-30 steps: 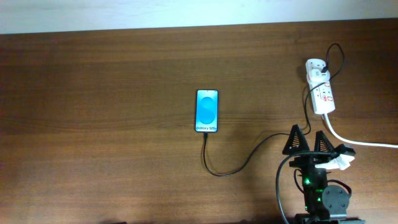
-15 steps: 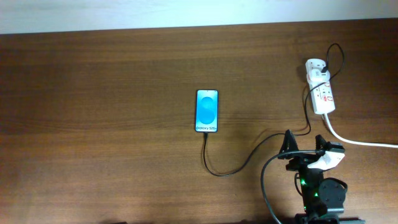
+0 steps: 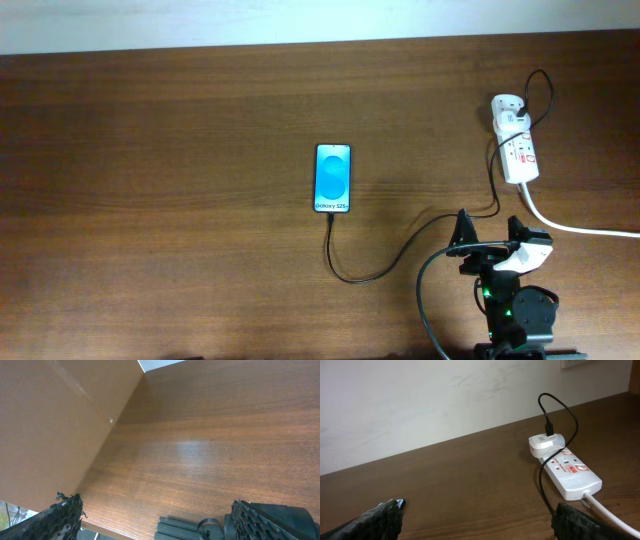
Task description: Plug charger to phone and switch on socket
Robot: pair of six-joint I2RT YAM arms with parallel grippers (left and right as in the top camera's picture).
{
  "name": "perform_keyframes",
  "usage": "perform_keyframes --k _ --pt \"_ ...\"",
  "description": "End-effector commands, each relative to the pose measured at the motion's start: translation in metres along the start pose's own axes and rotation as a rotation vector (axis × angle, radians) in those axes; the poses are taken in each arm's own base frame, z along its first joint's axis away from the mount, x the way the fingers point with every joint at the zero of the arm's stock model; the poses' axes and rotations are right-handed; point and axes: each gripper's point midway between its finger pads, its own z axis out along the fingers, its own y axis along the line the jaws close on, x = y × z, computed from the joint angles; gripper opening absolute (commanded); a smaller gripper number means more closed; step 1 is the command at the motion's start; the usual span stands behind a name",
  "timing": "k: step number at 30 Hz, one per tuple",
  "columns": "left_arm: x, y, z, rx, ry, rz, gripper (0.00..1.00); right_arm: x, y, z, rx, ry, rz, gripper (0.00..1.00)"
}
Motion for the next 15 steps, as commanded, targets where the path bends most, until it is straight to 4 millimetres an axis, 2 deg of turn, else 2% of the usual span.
perform_keyframes --k 1,15 --pt "0.0005 0.0011 -0.0013 -0.008 -0.004 0.007 0.99 0.0032 0.0033 -0.0002 -0.018 0.006 -0.012 0.99" --pt "0.0008 -0.0004 0.0028 0.016 -0.005 0.022 0.99 0.0033 0.0032 -0.0002 -0.018 0.006 -0.012 0.99"
